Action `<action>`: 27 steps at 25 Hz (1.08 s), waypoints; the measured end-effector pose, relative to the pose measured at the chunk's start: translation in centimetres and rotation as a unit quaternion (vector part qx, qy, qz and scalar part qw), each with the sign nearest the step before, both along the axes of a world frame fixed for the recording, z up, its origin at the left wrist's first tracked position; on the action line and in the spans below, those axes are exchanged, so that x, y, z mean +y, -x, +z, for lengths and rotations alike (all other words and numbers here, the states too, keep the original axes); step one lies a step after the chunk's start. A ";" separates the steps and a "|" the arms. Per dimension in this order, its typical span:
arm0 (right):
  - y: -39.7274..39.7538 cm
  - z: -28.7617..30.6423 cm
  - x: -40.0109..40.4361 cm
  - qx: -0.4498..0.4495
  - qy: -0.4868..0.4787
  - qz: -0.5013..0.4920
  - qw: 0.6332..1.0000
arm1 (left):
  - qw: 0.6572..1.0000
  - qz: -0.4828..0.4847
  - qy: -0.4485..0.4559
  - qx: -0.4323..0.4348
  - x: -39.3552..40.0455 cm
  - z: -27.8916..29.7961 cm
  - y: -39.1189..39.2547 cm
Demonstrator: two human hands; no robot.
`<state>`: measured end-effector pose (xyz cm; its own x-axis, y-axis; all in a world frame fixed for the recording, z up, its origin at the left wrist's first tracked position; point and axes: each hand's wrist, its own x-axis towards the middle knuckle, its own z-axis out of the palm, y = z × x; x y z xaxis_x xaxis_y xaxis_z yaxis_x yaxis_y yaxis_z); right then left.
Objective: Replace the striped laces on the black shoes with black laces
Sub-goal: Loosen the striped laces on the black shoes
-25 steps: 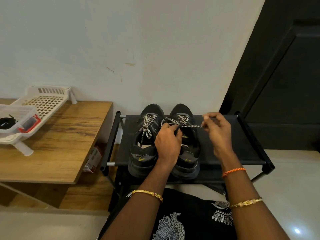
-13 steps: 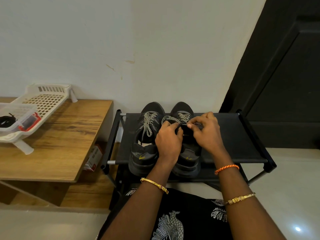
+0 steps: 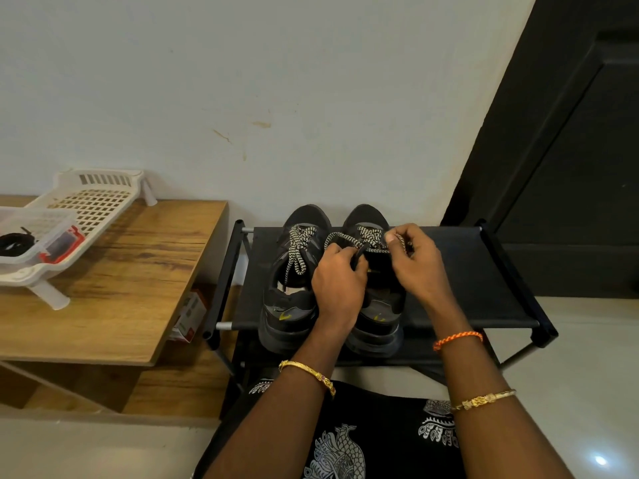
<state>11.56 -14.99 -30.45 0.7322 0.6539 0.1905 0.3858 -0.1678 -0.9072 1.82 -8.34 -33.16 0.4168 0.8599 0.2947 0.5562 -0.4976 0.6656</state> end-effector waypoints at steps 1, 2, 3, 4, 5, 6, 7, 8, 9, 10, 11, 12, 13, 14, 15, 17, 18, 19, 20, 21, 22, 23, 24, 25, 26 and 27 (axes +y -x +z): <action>0.0 -0.4 0.4 -0.082 0.061 0.008 0.995 | 1.000 0.000 0.001 0.001 0.0 0.0 0.0; -0.1 -0.7 0.7 -0.144 0.116 0.019 0.983 | 1.000 0.000 0.002 0.002 0.0 -0.1 0.0; -0.2 -0.9 1.0 -0.184 0.153 0.026 0.971 | 1.000 0.000 0.004 0.001 0.0 -0.1 0.0; -0.2 -0.9 1.2 -0.207 0.173 0.022 0.963 | 1.000 -0.001 0.007 -0.003 0.1 -0.1 0.0; -0.2 -0.8 1.4 -0.216 0.177 0.015 0.960 | 1.000 -0.003 0.009 -0.010 0.1 -0.1 0.0; -0.1 -0.6 1.4 -0.210 0.172 0.014 0.962 | 1.000 -0.004 0.011 -0.018 0.1 -0.1 0.0; 0.0 -0.5 1.3 -0.196 0.166 0.020 0.966 | 1.000 -0.005 0.012 -0.023 0.1 0.0 0.0; 0.1 -0.3 1.1 -0.178 0.163 0.027 0.970 | 1.000 -0.006 0.013 -0.023 0.1 0.0 0.0; 0.0 -0.1 0.8 -0.160 0.163 0.027 0.973 | 1.000 -0.006 0.012 -0.021 0.2 0.0 0.0; -0.2 0.0 0.4 -0.141 0.159 0.019 0.977 | 1.000 -0.005 0.011 -0.019 0.2 0.0 0.0; -0.7 0.1 -0.2 -0.117 0.149 0.001 0.982 | 1.000 -0.005 0.010 -0.017 0.2 0.1 0.0; -1.3 0.2 -0.9 -0.089 0.132 -0.015 0.987 | 1.000 -0.006 0.012 -0.019 0.1 0.1 0.0; -1.9 0.2 -1.7 -0.060 0.116 -0.028 0.991 | 1.000 -0.008 0.014 -0.020 0.1 0.2 0.1; -2.5 0.1 -2.4 -0.028 0.098 -0.045 0.994 | 1.000 -0.009 0.017 -0.021 0.1 0.2 0.1; -3.1 -0.3 -3.0 0.004 0.081 -0.067 0.994 | 1.000 -0.011 0.020 -0.020 0.1 0.3 0.1; -3.7 -0.7 -3.4 0.077 0.029 -0.148 0.986 | 0.999 -0.013 0.026 -0.019 0.2 0.3 0.1; -3.9 -0.8 -3.5 0.116 0.003 -0.186 0.976 | 0.999 -0.013 0.029 -0.019 0.3 0.4 0.1; -4.2 -0.7 -3.5 0.131 -0.005 -0.215 0.968 | 0.999 -0.014 0.031 -0.020 0.3 0.4 0.1; -4.4 -0.6 -3.5 0.126 0.020 -0.220 0.967 | 0.999 -0.015 0.032 -0.023 0.4 0.4 0.1; -4.6 -0.7 -3.5 0.099 0.049 -0.213 0.971 | 0.999 -0.016 0.033 -0.028 0.4 0.4 0.1; -4.5 -0.6 -3.4 0.064 0.078 -0.193 0.976 | 0.999 -0.019 0.033 -0.034 0.5 0.4 0.1; -4.0 -0.5 -3.0 0.031 0.097 -0.162 0.981 | 0.998 -0.025 0.034 -0.039 0.6 0.4 0.1; -3.2 -0.4 -2.6 0.000 0.111 -0.124 0.986 | 0.998 -0.035 0.035 -0.043 0.8 0.4 0.0; -2.5 -0.5 -1.9 -0.028 0.131 -0.081 0.988 | 0.997 -0.049 0.037 -0.044 1.0 0.5 -0.1; -1.6 -0.5 -1.2 -0.051 0.153 -0.039 0.986 | 0.996 -0.067 0.040 -0.044 1.3 0.5 -0.2; -0.9 -0.7 -0.6 -0.073 0.174 -0.012 0.982 | 0.995 -0.085 0.042 -0.042 1.6 0.5 -0.3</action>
<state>12.44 -15.55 -31.13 0.7299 0.6808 0.0615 0.4989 -0.4690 -0.7288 2.16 -6.74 -32.64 0.5355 0.8022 0.2641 0.4102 -0.5204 0.7490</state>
